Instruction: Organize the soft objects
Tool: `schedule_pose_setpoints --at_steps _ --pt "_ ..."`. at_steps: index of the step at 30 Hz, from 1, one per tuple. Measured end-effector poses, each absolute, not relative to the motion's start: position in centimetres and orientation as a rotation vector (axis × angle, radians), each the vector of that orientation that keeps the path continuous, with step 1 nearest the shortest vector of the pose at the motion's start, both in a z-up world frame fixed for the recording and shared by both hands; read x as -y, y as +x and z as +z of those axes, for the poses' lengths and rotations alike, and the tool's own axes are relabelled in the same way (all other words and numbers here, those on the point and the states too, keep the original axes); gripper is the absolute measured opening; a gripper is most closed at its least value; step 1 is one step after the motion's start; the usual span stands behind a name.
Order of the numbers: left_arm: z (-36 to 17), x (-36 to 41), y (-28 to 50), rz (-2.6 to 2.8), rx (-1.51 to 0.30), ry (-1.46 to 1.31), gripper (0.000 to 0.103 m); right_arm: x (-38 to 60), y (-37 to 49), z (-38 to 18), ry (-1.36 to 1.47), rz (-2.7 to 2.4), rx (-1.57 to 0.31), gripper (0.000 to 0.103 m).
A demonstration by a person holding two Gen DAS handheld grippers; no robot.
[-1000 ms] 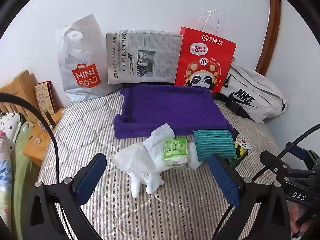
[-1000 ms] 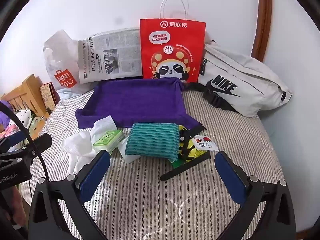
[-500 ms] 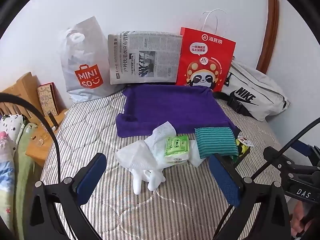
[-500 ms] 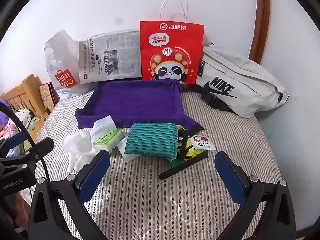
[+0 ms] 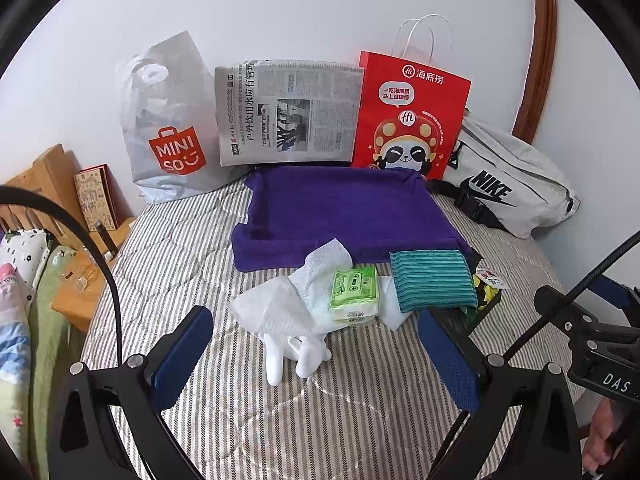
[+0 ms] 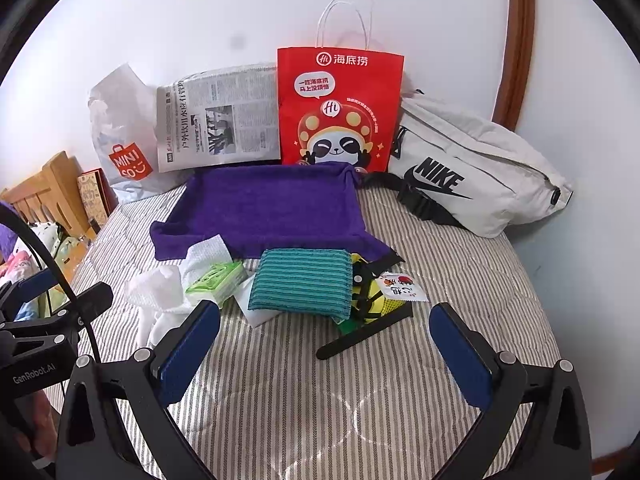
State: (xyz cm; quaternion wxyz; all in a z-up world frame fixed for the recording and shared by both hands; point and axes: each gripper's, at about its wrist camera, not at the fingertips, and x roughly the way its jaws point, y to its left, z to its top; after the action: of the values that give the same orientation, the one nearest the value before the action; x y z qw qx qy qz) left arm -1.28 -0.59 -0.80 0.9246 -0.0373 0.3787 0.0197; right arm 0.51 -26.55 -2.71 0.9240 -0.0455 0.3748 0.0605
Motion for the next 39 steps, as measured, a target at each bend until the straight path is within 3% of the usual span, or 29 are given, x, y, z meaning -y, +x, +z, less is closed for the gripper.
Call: schedule_pose_setpoints --at_steps 39 --pt "-0.64 0.80 -2.20 0.062 -0.777 -0.066 0.103 26.14 -0.39 -2.58 -0.101 0.127 -0.759 0.103"
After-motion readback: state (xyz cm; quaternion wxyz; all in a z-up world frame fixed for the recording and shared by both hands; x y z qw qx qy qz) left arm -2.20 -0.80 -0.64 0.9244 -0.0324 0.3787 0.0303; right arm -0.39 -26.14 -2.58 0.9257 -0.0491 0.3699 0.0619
